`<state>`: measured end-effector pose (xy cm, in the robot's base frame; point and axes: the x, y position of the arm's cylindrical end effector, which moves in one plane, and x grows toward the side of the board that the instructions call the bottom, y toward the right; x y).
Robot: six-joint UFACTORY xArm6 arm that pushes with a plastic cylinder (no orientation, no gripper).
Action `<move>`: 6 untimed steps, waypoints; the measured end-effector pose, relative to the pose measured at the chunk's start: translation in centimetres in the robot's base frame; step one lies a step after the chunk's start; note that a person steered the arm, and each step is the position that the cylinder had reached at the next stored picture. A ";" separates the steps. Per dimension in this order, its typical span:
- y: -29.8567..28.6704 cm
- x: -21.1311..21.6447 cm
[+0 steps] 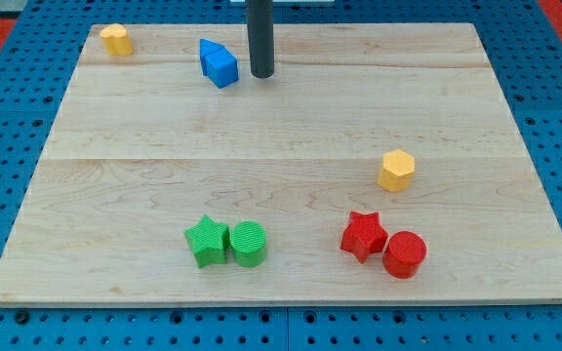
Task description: Separate the blue blocks from each others
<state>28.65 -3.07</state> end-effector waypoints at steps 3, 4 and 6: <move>-13.2 1.1; -11.1 -2.2; -6.5 -4.7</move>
